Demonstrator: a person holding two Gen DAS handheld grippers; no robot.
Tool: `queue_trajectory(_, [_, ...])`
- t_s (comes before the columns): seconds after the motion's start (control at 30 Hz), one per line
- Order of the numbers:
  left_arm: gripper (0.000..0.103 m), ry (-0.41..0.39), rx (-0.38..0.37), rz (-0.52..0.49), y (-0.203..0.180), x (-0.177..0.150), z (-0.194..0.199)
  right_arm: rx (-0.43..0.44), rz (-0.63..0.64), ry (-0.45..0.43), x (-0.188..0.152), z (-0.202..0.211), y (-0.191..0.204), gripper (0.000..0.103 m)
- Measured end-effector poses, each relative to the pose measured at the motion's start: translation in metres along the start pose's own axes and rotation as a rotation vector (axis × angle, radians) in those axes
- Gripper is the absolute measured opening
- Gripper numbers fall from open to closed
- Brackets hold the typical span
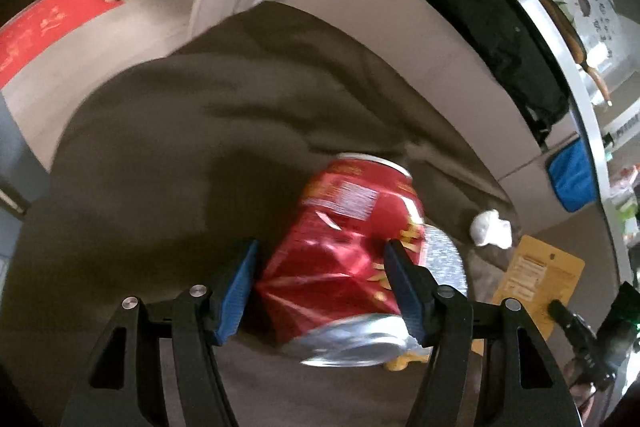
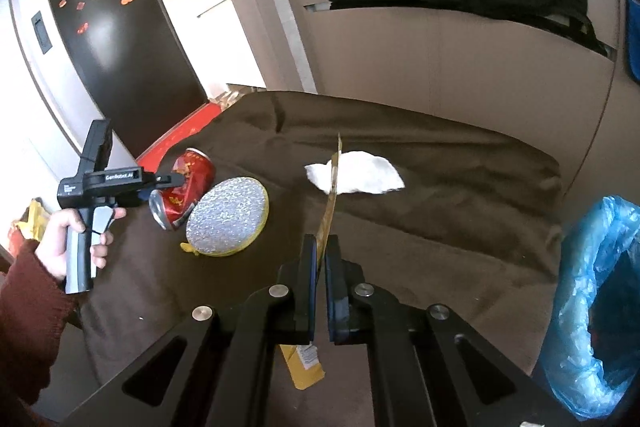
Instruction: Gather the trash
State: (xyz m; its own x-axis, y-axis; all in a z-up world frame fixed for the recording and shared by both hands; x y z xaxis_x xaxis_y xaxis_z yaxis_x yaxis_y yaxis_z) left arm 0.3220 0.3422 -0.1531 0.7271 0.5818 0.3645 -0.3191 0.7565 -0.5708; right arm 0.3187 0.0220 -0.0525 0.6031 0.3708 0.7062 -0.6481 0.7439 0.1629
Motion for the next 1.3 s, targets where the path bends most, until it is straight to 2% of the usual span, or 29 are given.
queue_trajectory(0.13, [0.064, 0.031, -0.033, -0.032, -0.022, -0.007, -0.006, 0.015, -0.001, 0.013, -0.004, -0.004, 0.004, 0.005])
queue_trajectory(0.3, [0.064, 0.002, -0.086, -0.106, -0.063, -0.015, 0.010, 0.019, -0.008, 0.014, -0.009, 0.000, 0.003, 0.007])
queue_trajectory(0.4, [0.064, -0.002, -0.079, -0.163, -0.089, -0.023, 0.013, 0.025, -0.014, 0.012, -0.010, 0.001, 0.002, 0.007])
queue_trajectory(0.5, [0.065, 0.032, -0.045, -0.194, -0.104, -0.031, -0.001, 0.033, -0.014, 0.013, -0.012, 0.000, 0.003, 0.007])
queue_trajectory(0.7, [0.066, 0.006, -0.080, -0.021, -0.102, -0.013, -0.022, 0.050, -0.021, 0.019, -0.018, -0.001, 0.004, 0.007])
queue_trajectory(0.8, [0.065, 0.018, -0.113, 0.062, -0.100, -0.007, -0.033, 0.061, -0.007, 0.020, -0.021, -0.001, 0.009, 0.007])
queue_trajectory(0.83, [0.059, 0.016, -0.126, 0.089, -0.101, -0.005, -0.038, 0.062, -0.001, 0.021, -0.023, -0.001, 0.010, 0.007])
queue_trajectory(0.9, [0.056, 0.004, -0.133, 0.119, -0.101, -0.003, -0.041, 0.067, 0.002, 0.025, -0.026, -0.001, 0.011, 0.007])
queue_trajectory(0.93, [0.050, -0.002, -0.132, 0.125, -0.103, -0.002, -0.043, 0.071, 0.000, 0.026, -0.028, -0.001, 0.011, 0.007])
queue_trajectory(0.97, [0.040, -0.006, -0.131, 0.122, -0.105, -0.001, -0.044, 0.074, -0.002, 0.027, -0.029, -0.001, 0.011, 0.007])
queue_trajectory(1.0, [0.018, -0.006, -0.105, 0.111, -0.106, 0.000, -0.046, 0.075, -0.004, 0.028, -0.030, -0.001, 0.010, 0.007])
queue_trajectory(1.17, [0.014, -0.015, -0.038, 0.046, -0.110, -0.004, -0.051, 0.075, -0.032, 0.032, -0.034, -0.001, 0.003, 0.007])
queue_trajectory(1.3, [0.011, -0.012, -0.023, 0.013, -0.108, -0.012, -0.047, 0.068, -0.039, 0.038, -0.038, -0.002, 0.000, 0.007])
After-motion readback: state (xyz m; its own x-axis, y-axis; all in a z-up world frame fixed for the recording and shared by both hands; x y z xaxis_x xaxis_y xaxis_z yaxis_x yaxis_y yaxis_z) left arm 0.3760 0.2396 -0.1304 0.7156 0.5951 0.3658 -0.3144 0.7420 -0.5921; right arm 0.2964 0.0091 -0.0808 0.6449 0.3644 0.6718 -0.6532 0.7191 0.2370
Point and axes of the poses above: each gripper's, at about its wrist camera, not at the fingertips, and z roughly against the way its jaws point, y to its left, x to its top, the point moved 6 cm from there along -z, roughly the way its jaws point, and after that the axes turned 7 degrees about z, right-handed, at the moved point
